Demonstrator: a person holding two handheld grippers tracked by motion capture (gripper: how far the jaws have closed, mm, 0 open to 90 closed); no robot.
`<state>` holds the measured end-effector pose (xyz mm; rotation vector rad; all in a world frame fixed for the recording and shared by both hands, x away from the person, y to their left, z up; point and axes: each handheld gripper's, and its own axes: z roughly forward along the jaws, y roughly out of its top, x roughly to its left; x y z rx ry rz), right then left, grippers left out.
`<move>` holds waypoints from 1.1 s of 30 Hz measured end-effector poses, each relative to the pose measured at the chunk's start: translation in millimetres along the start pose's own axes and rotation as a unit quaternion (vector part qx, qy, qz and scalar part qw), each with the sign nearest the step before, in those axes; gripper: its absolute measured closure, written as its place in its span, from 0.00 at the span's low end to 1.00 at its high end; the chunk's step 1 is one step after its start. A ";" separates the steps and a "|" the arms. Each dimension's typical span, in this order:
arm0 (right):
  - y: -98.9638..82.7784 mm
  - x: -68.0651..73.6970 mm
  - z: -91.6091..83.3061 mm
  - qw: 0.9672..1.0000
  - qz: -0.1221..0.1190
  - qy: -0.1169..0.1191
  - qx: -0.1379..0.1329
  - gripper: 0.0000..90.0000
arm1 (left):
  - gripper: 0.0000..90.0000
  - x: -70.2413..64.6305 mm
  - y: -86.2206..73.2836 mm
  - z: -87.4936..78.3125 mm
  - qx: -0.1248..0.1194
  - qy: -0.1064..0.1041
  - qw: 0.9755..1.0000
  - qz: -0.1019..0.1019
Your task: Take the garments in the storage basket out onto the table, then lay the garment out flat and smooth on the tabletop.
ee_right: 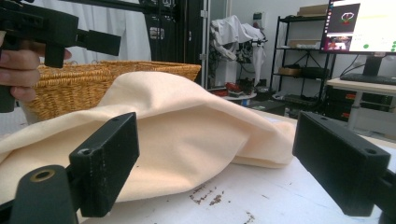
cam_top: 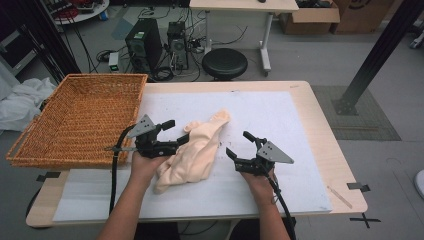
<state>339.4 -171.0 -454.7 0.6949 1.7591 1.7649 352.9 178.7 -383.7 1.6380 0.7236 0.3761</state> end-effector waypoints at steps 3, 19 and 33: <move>-0.2 0.4 -0.4 1.000 -0.003 0.002 -0.002 0.16 | 0.20 -5.6 2.1 -2.3 -0.004 0.009 1.000 -0.002; 0.0 0.3 0.2 1.000 -0.004 0.007 0.000 0.16 | 0.20 -24.5 -7.6 -32.0 -0.001 0.042 0.999 -0.004; 4.2 -1.7 11.4 0.999 0.013 -0.003 0.047 0.17 | 0.19 -1.9 -12.2 -10.5 0.019 0.039 0.999 -0.014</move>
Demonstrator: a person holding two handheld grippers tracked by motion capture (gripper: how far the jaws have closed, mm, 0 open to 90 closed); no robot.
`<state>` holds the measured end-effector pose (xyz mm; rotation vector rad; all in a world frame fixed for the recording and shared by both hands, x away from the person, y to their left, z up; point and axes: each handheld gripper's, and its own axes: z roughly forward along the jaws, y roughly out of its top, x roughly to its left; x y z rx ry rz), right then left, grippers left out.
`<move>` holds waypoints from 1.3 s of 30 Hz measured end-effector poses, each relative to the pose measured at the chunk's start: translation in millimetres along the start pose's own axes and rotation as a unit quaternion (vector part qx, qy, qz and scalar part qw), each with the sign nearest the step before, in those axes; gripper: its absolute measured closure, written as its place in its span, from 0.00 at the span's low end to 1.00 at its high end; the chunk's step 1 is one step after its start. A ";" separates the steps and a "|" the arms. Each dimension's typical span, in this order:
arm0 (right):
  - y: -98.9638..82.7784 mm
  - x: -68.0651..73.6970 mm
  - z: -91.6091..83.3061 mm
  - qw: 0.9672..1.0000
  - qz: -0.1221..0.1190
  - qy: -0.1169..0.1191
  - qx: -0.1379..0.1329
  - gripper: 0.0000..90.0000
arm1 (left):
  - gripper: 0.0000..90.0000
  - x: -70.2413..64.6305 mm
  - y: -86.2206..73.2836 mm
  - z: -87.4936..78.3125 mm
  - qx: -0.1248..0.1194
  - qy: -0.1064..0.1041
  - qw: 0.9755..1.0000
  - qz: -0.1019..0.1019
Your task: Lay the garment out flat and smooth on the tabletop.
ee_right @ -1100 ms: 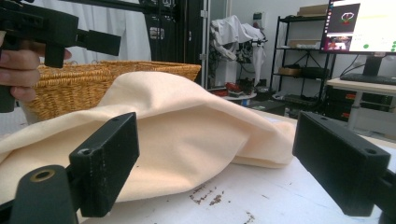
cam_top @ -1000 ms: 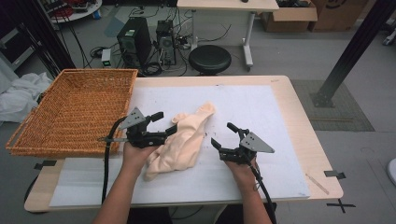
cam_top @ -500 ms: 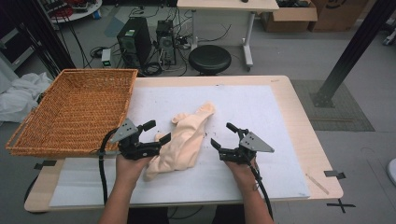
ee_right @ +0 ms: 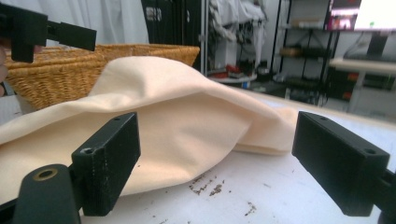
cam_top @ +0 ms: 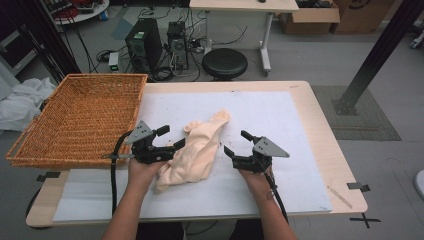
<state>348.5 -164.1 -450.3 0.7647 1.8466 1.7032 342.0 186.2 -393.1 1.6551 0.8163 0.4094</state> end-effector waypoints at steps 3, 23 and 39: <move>11.7 1.6 9.7 1.000 0.016 0.005 0.015 0.17 | 0.19 5.1 -1.4 2.4 0.001 -0.002 1.000 -0.002; 34.8 7.4 24.2 0.985 0.010 0.033 0.168 1.00 | 0.21 17.0 -4.5 23.9 -0.005 -0.023 1.000 -0.002; 45.2 -22.0 -37.2 0.986 0.072 -0.056 0.136 0.52 | 0.30 -7.6 -2.2 62.5 0.083 -0.050 0.995 0.005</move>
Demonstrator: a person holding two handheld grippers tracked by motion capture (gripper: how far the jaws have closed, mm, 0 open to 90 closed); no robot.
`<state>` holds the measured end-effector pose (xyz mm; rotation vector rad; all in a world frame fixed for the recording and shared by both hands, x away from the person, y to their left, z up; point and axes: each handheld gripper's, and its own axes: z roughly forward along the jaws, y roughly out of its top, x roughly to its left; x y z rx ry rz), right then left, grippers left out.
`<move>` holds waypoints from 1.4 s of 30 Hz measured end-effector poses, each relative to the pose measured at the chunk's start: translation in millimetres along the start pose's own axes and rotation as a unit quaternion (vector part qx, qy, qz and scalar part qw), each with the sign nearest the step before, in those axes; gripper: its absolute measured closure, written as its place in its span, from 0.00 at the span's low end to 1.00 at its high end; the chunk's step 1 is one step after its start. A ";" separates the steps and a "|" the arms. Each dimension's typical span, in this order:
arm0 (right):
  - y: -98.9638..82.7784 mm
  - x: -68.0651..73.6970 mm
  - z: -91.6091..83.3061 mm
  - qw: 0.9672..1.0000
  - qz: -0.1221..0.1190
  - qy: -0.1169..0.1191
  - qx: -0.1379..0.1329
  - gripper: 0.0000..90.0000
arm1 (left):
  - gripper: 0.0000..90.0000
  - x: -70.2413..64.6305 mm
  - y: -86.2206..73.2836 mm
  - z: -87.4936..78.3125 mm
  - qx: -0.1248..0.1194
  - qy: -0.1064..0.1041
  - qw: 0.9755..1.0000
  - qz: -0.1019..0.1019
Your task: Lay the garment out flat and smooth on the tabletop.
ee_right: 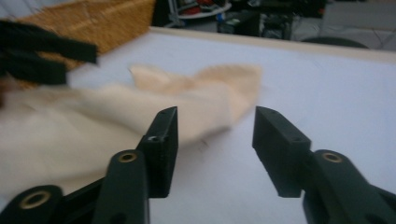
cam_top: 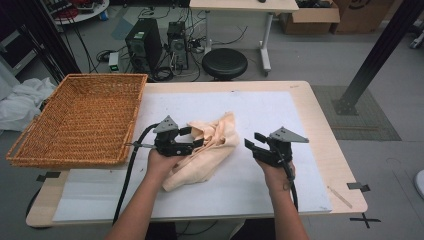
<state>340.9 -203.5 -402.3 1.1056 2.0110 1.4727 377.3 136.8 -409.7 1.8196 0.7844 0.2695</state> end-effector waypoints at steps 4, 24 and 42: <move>21.8 30.5 28.7 0.998 -0.035 0.047 0.003 0.40 | 0.29 -1.4 -2.6 1.7 0.013 0.005 1.000 0.000; -45.2 -20.3 -16.3 0.995 -0.036 0.021 0.093 0.96 | 0.32 4.9 -26.4 11.5 0.059 -0.014 0.998 -0.030; 6.4 -5.7 40.2 0.997 0.003 0.022 0.071 0.57 | 0.97 12.1 -15.2 -6.9 0.012 -0.030 0.999 -0.024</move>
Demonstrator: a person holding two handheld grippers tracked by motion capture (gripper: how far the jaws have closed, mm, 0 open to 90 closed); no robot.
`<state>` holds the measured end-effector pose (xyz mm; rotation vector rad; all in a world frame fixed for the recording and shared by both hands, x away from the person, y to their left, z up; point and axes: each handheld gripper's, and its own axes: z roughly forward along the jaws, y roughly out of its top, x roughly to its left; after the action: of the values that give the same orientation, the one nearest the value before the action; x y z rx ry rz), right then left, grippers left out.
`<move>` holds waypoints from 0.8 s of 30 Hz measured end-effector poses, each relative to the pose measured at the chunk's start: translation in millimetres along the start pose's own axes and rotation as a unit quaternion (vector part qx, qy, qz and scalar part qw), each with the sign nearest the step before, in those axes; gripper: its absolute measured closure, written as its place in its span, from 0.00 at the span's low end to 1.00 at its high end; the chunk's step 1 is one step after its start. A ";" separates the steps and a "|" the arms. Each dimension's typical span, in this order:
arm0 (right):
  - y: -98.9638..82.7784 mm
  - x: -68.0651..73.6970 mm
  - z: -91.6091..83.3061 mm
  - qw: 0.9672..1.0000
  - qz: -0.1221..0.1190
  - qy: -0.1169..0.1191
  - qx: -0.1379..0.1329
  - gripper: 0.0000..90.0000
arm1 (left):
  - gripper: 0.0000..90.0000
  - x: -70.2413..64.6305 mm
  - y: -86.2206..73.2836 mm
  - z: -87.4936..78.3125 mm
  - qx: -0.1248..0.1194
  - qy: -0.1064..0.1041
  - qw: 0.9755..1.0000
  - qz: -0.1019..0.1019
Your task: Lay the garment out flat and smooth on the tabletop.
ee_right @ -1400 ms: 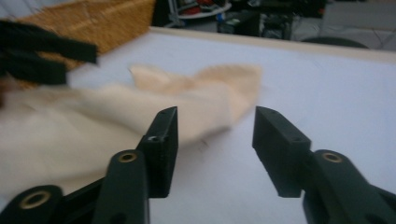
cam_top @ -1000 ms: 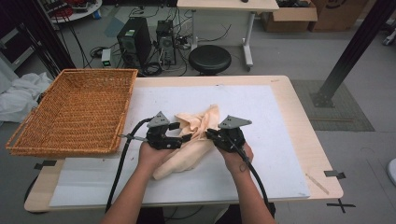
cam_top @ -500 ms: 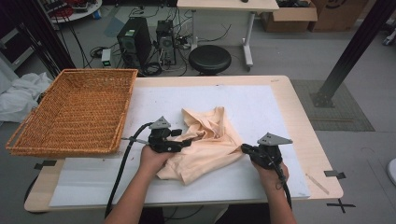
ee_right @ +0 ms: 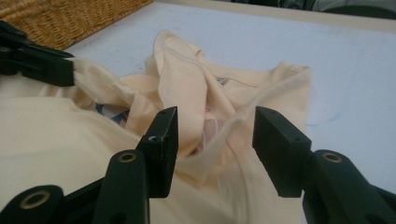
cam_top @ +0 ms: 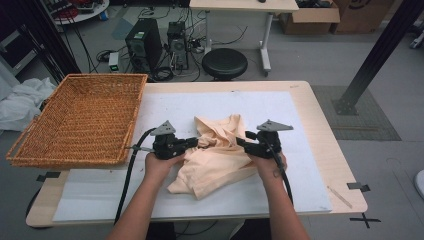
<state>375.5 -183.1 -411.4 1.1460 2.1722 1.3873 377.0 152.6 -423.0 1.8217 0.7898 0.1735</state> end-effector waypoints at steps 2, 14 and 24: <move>3.7 1.3 18.6 1.000 0.011 -0.002 0.021 0.60 | 0.97 4.0 1.9 -6.2 -0.004 0.008 1.000 -0.001; 39.4 -62.7 -22.3 0.993 -0.027 -0.091 0.073 1.00 | 0.97 21.6 8.4 -31.0 0.008 0.079 0.997 -0.010; 7.5 -112.2 -65.3 0.984 0.006 -0.149 0.095 0.87 | 0.65 18.1 10.9 -30.0 0.002 0.111 0.994 -0.011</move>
<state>408.0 -307.2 -390.2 1.3396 2.1142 0.9537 381.4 184.8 -405.9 1.8160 0.9668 0.3656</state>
